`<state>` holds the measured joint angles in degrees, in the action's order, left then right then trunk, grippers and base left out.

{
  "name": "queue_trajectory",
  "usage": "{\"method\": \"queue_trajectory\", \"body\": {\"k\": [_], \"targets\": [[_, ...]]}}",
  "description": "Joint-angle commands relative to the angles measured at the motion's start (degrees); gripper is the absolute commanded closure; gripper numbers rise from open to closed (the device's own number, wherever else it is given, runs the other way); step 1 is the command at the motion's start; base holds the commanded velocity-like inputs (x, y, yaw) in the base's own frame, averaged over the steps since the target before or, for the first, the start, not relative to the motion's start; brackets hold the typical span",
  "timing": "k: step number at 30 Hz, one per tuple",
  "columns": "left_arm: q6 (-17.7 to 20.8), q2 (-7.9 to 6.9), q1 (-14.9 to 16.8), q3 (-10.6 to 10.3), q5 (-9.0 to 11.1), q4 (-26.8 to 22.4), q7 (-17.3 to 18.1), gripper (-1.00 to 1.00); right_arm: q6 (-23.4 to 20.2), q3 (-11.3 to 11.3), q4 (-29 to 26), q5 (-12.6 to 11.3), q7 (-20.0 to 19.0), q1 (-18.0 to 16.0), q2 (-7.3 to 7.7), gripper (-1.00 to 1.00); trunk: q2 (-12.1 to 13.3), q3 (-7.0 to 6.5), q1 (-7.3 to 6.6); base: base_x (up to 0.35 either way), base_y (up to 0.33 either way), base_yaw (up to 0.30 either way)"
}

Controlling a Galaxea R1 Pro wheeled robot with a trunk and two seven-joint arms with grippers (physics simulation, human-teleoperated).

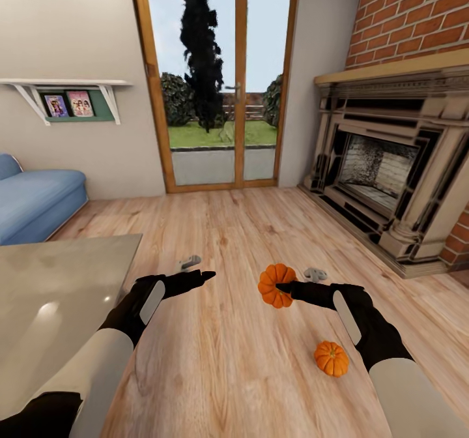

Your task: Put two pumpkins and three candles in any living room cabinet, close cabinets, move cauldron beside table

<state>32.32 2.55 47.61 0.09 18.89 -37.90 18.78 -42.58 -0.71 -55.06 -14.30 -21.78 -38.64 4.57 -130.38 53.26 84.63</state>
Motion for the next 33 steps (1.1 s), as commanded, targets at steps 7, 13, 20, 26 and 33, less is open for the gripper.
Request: {"method": "queue_trajectory", "body": {"k": [7, 13, 20, 26, 33], "targets": [[0.4, 0.0, 0.0, 0.0, 0.4, -0.1, -0.1, -1.0, -0.3, -0.1, 0.0, -0.1, -0.1, 0.0, 0.0, 1.0, 0.0, 0.06, 0.01, 0.311, 0.0, 0.0], [0.4, 0.0, 0.0, 0.0, 0.4, -0.1, -0.1, -1.0, -0.3, -0.1, 0.0, -0.1, -0.1, 0.0, 0.0, 1.0, 0.0, 0.06, 0.01, 0.33, 0.0, 0.0], [0.4, 0.0, 0.0, 0.0, 0.4, 0.0, -0.1, -1.0, -0.3, -0.1, 0.0, -0.1, -0.1, 0.0, 0.0, 1.0, 0.0, 0.06, 0.01, 0.331, 0.0, 0.0], [0.4, 0.02, 0.0, 0.0, 0.4, 0.2, -0.1, -1.0, -0.3, -0.1, 0.0, -0.1, -0.1, 0.0, 0.0, 1.0, 0.0, 0.06, 0.01, 0.331, 0.0, 0.0], [0.4, 0.01, 0.0, 0.0, 0.4, 0.8, -0.1, -1.0, -0.3, -0.1, 0.0, -0.1, -0.1, 0.0, 0.0, 1.0, 0.0, 0.04, 0.01, 0.332, 0.0, -0.011]]}}
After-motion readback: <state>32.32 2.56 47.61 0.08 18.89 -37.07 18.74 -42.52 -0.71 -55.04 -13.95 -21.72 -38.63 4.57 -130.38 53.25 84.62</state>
